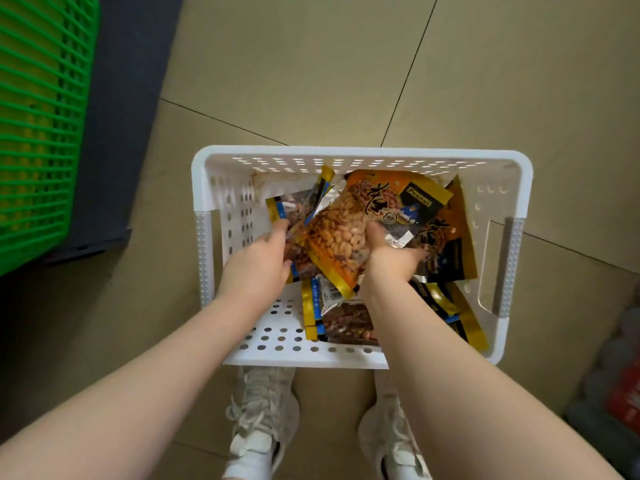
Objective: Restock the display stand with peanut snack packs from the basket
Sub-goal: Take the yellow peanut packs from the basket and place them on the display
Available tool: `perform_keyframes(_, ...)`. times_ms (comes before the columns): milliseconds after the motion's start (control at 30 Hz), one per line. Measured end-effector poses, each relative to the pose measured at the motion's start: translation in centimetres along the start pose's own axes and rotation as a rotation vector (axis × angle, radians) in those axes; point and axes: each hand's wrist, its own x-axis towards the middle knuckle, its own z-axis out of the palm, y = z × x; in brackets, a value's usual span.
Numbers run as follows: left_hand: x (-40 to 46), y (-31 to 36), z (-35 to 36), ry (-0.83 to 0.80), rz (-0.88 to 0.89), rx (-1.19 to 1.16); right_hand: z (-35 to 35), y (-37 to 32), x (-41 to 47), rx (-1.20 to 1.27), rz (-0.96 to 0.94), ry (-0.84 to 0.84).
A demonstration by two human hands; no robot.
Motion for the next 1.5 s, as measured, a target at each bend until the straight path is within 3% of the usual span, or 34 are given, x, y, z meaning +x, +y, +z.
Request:
perform_keyframes(67,0.2,-0.2,0.2,-0.002,0.005,0.064,-0.2,-0.1,-0.5,0.148,0.138,-0.203)
perform_keyframes(100,0.3,-0.3,0.2,-0.006,0.016,0.112,-0.5,-0.3,-0.7,0.105,0.125,-0.261)
perform_keyframes(267,-1.3,1.3,-3.4,-0.117,0.073,0.255,-3.5,-3.3,-3.9,-0.559,-0.429,-0.122)
perform_keyframes(433,-7.5,3.4,-9.9,-0.267,0.102,0.110,-9.3,-9.2,-11.3,-0.500,-0.586,-0.228)
perform_keyframes(633,-19.4,5.2,-23.4,-0.227,0.118,0.103,-16.2,-19.0,-26.1,-0.615,-0.827,-0.447)
perform_keyframes(833,-35.9,7.3,-38.9,0.065,0.064,-0.042,-23.0,-26.0,-48.6,-0.639,-1.070,-0.712)
perform_keyframes(1033,-54.6,4.7,-46.8,0.409,-0.143,-0.074,-26.4,-24.4,-67.5,-0.626,-1.196,-1.008)
perform_keyframes(1333,-80.8,-3.5,-46.2,0.978,-0.634,-0.155,-28.0,-10.8,-91.5,-0.574,-1.445,-1.544)
perform_keyframes(1500,-93.4,-10.1,-43.9,1.242,-0.873,-0.248,-28.2,2.5,-101.9,-0.520,-1.390,-1.781)
